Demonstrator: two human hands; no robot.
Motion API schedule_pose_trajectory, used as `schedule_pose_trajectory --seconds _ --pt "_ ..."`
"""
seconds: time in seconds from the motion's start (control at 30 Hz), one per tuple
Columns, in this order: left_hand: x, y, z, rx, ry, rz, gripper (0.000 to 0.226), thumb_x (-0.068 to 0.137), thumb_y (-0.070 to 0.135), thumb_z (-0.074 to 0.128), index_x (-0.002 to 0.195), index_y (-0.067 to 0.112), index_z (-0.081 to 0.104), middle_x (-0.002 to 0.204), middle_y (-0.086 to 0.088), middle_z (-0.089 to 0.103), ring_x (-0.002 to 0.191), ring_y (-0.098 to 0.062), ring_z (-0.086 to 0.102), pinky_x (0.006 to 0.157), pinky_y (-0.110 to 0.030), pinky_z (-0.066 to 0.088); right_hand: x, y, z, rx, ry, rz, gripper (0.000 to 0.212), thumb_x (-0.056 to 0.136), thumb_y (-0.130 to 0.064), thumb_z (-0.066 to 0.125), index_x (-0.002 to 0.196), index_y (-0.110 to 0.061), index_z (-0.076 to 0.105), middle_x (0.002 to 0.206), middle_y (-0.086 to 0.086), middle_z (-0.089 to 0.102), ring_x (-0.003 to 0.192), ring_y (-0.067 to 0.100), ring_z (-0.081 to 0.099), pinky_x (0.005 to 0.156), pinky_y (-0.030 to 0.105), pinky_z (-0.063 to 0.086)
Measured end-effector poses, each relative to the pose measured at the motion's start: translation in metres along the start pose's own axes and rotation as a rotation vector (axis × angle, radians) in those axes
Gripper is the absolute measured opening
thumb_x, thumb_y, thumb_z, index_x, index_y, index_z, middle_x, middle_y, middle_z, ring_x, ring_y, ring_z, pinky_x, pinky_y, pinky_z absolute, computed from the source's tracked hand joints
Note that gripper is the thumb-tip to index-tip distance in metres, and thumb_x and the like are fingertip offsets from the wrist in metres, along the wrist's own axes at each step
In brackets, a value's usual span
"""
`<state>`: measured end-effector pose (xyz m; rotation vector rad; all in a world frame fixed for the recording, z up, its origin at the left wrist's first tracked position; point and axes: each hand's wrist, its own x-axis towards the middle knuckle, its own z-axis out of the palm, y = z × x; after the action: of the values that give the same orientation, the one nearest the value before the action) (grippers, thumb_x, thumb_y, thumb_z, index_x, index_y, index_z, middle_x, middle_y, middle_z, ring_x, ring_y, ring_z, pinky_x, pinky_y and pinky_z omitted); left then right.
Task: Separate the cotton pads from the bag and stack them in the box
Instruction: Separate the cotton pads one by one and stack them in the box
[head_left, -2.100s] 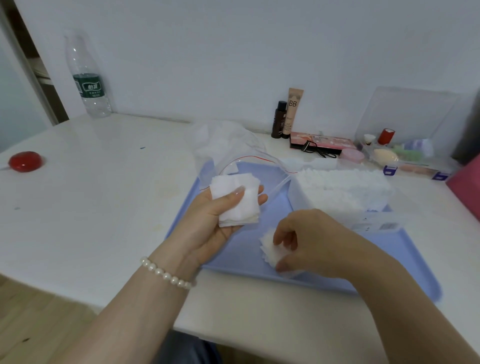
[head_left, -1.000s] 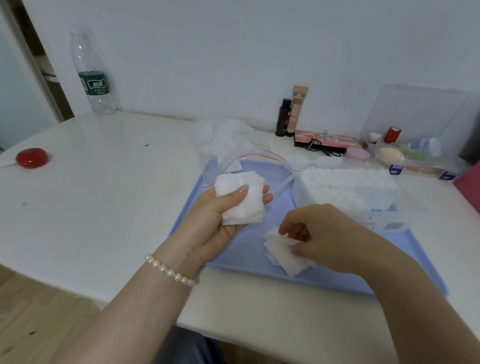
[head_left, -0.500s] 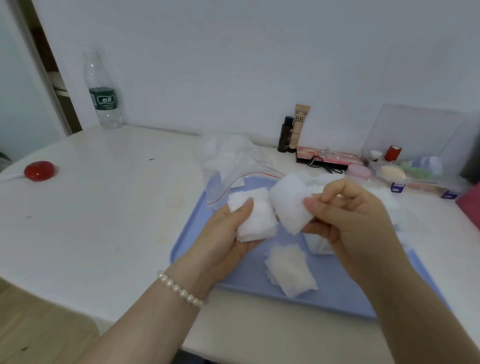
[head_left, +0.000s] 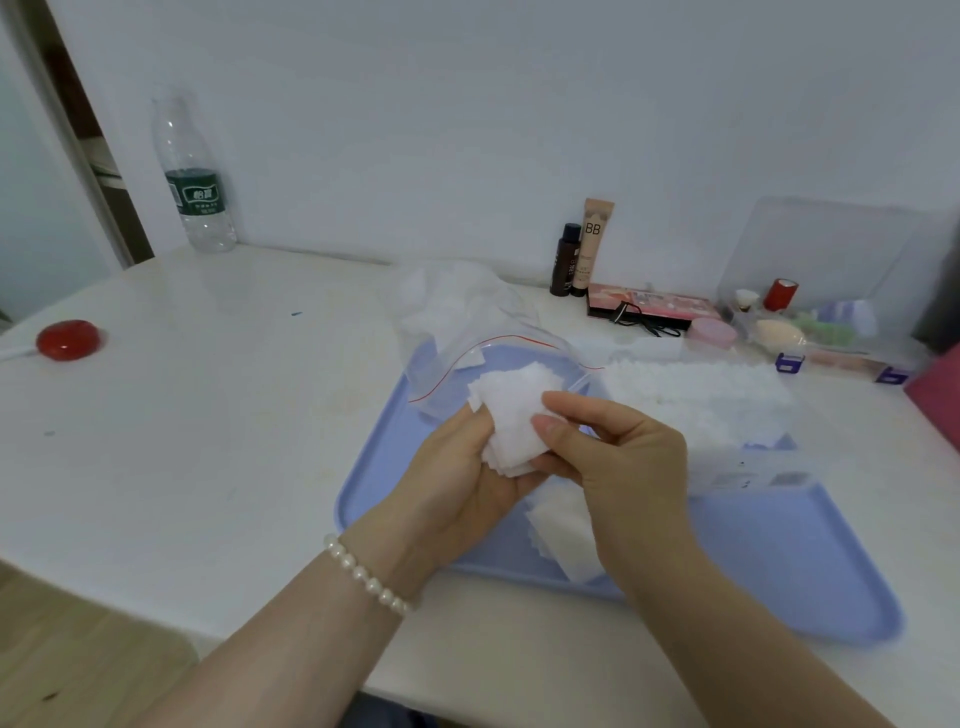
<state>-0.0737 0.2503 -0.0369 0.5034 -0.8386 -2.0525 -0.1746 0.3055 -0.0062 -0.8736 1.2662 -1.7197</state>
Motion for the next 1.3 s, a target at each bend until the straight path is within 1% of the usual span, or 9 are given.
schedule_pose_trajectory --seconds 0.13,0.27,0.43,0.53,0.63,0.8,0.9,1.03,1.3 --pt "0.001 0.001 0.003 -0.097 0.028 -0.05 0.051 0.096 0.035 0.035 0.129 0.0 0.05 0.122 -0.018 0.062 0.114 -0.033 0.058 0.074 -0.028 0.056 -0.002 0.0 0.003 -0.04 0.02 -0.028 0.023 0.074 0.009 0.069 0.074 -0.014 0.071 0.094 0.016 0.068 0.063 0.01 0.069 0.054 0.017 0.054" --pt "-0.002 0.004 0.006 -0.094 -0.011 -0.053 0.074 0.075 0.059 0.04 0.121 0.003 0.056 0.115 -0.015 0.067 0.102 -0.026 0.066 0.082 -0.03 0.056 -0.002 -0.001 0.002 -0.06 0.022 -0.053 0.023 0.074 0.009 0.069 0.075 -0.014 0.071 0.094 0.015 0.068 0.058 0.01 0.068 0.053 0.017 0.054" --pt "-0.001 -0.002 -0.001 0.082 0.005 0.024 0.04 0.088 0.023 0.056 0.119 -0.001 0.056 0.113 -0.017 0.066 0.11 -0.032 0.062 0.09 -0.033 0.053 -0.002 0.002 0.002 -0.148 -0.017 -0.083 0.026 0.074 0.008 0.07 0.073 -0.018 0.071 0.074 0.005 0.071 0.059 0.015 0.069 0.056 0.018 0.055" --pt "0.002 0.0 -0.005 0.031 0.029 0.031 0.042 0.084 0.017 0.052 0.12 -0.002 0.055 0.118 -0.019 0.064 0.112 -0.033 0.06 0.09 -0.035 0.053 0.008 -0.008 -0.008 -0.356 -0.109 -0.137 0.027 0.074 0.008 0.07 0.07 -0.019 0.069 0.054 -0.006 0.068 0.052 0.011 0.066 0.054 0.018 0.055" --pt "0.003 0.008 -0.009 -0.002 0.075 0.064 0.035 0.081 0.017 0.052 0.113 0.004 0.059 0.107 -0.01 0.071 0.095 -0.023 0.069 0.083 -0.035 0.054 0.017 -0.034 -0.036 -0.619 -0.195 -0.204 0.025 0.075 0.008 0.068 0.066 -0.015 0.067 0.047 -0.005 0.064 0.042 0.008 0.06 0.048 0.019 0.052" --pt "0.0 0.014 -0.011 -0.012 0.101 0.093 0.024 0.091 0.011 0.047 0.11 0.006 0.06 0.104 -0.01 0.072 0.091 -0.025 0.07 0.081 -0.036 0.054 0.016 -0.041 -0.05 -1.28 -0.556 -0.066 0.014 0.072 -0.008 0.076 0.074 -0.022 0.074 0.064 -0.008 0.069 0.061 0.003 0.062 0.066 0.019 0.053" --pt "-0.001 0.014 -0.01 0.001 0.088 0.089 0.022 0.092 0.011 0.045 0.108 0.007 0.06 0.101 -0.01 0.072 0.088 -0.025 0.07 0.08 -0.037 0.054 0.01 -0.029 -0.038 -1.433 -0.575 -0.086 0.006 0.077 -0.02 0.071 0.082 -0.018 0.075 0.081 -0.006 0.07 0.076 0.007 0.062 0.076 0.027 0.053" --pt "-0.001 0.014 -0.01 0.0 0.074 0.078 0.03 0.081 0.014 0.052 0.108 0.005 0.059 0.103 -0.012 0.071 0.089 -0.026 0.07 0.081 -0.036 0.054 0.001 -0.022 -0.027 -1.534 -0.582 -0.013 0.032 0.07 -0.041 0.075 0.078 -0.01 0.073 0.08 0.007 0.07 0.074 0.019 0.064 0.071 0.035 0.055" --pt "-0.001 0.014 -0.008 -0.014 0.058 0.051 0.035 0.077 0.015 0.054 0.109 0.004 0.058 0.104 -0.013 0.071 0.089 -0.026 0.07 0.08 -0.036 0.055 0.001 -0.017 -0.028 -1.608 -0.563 -0.055 0.016 0.07 -0.015 0.061 0.082 -0.007 0.067 0.083 0.008 0.066 0.077 0.024 0.063 0.066 0.033 0.053"
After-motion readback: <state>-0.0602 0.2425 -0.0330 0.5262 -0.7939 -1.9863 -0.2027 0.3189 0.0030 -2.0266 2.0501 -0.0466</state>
